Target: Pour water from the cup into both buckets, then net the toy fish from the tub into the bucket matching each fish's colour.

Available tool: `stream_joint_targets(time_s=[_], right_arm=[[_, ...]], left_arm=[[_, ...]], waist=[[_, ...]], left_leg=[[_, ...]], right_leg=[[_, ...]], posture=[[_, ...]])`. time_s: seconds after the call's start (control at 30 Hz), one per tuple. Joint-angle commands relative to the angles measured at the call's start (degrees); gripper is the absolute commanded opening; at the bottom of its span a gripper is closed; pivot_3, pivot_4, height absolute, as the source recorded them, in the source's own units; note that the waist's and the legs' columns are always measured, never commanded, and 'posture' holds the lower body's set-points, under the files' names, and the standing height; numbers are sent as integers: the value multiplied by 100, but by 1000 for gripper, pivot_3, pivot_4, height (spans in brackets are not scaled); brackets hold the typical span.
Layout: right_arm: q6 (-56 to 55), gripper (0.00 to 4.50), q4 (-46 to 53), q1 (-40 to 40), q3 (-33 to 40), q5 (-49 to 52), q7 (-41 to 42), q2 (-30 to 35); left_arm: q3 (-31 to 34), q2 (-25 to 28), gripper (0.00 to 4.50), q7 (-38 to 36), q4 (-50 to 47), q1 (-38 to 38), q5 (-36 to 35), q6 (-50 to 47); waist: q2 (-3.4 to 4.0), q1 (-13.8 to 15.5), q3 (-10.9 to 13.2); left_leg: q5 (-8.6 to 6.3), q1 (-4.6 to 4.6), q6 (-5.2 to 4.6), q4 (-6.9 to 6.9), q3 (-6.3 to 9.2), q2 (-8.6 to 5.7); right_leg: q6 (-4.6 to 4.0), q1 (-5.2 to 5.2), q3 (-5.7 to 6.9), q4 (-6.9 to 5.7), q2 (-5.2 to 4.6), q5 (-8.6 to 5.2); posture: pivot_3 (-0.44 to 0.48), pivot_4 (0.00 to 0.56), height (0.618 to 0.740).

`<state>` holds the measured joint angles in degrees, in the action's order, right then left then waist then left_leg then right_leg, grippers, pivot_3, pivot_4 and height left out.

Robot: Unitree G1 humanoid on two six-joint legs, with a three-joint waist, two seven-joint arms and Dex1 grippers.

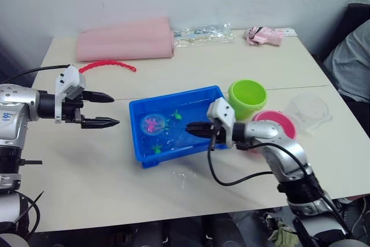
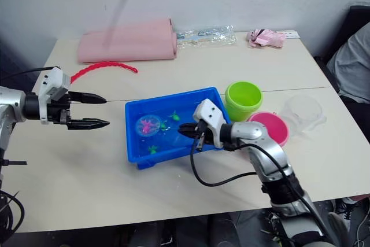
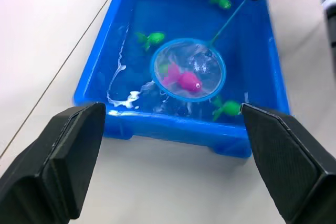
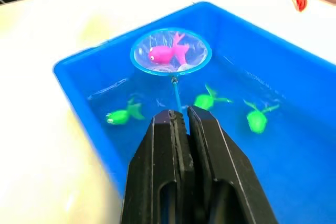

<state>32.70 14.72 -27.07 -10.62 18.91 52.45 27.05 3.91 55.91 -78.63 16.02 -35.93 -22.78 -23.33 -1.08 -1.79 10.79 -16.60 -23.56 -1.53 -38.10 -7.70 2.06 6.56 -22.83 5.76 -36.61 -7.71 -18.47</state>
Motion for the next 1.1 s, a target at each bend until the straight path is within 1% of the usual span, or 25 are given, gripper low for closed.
stream_joint_targets(time_s=[0.03,0.17,0.27,0.43,0.57,0.63,0.77,0.9,0.97,1.0,1.1], right_arm=[[-16,0,707,276,524,382,31,253],[63,0,1218,814,1029,627,-68,600],[161,0,1532,1181,1442,821,-243,765],[133,0,2137,1827,2210,1169,-365,1012],[-29,0,2731,2634,3406,1628,-312,1150],[-43,0,2942,2971,3792,1813,-302,1199],[191,0,3362,3777,4881,2201,-613,1043],[117,0,3397,4601,5895,2257,-386,990],[48,0,3301,4962,6384,2313,-249,962],[5,0,3244,5076,6549,2308,-196,952],[-411,0,2842,5432,6853,1808,16,877]], left_arm=[[339,-79,4475,-40,-227,-48,-292,57],[388,-267,4475,-6,-391,-94,-546,-199],[327,-403,4475,18,-563,-47,-557,-187],[358,-927,4475,174,-635,-197,-727,-145],[208,-1446,4475,333,-504,-586,-827,-354],[161,-1595,4475,367,-482,-716,-858,-470],[-80,-1895,4475,282,-542,-908,-836,-476],[-236,-2147,4475,233,-718,-957,-951,-590],[-258,-2303,4475,321,-880,-886,-1073,-735],[-265,-2351,4475,345,-955,-824,-1121,-791],[-353,-2483,4475,414,-1100,-540,-1092,-715]], waist=[[0,17,0],[-2,41,-1],[-3,45,-1],[-3,52,-1],[-4,127,-1],[-4,177,-1],[-6,189,-2],[-7,210,-2],[-7,221,-3],[-6,229,-3],[-7,244,-3]], left_leg=[[0,0,0,0,0,0],[0,1,0,-6,3,-1],[0,5,-1,-6,10,-6],[0,14,-2,-6,11,-4],[0,14,-2,-7,15,-7],[1,15,-3,-7,15,-11],[1,20,-5,-7,16,-10],[2,26,-6,-5,19,-12],[2,27,-6,-8,20,-12],[2,27,-6,-7,20,-13],[3,27,-8,-9,19,-15]], right_leg=[[0,0,0,0,0,0],[0,4,1,-4,0,0],[0,15,3,-1,-2,0],[0,22,4,-3,0,0],[0,28,4,0,2,0],[2,29,3,3,1,1],[3,36,3,5,3,2],[3,42,3,4,3,2],[3,43,2,3,4,2],[3,44,2,3,3,2],[4,45,0,5,4,2]], posture=[[0,150,740],[0,150,740],[0,150,740],[0,150,740],[0,150,740],[0,150,740],[0,150,740],[0,150,740],[0,150,740],[0,150,740],[0,150,740]])
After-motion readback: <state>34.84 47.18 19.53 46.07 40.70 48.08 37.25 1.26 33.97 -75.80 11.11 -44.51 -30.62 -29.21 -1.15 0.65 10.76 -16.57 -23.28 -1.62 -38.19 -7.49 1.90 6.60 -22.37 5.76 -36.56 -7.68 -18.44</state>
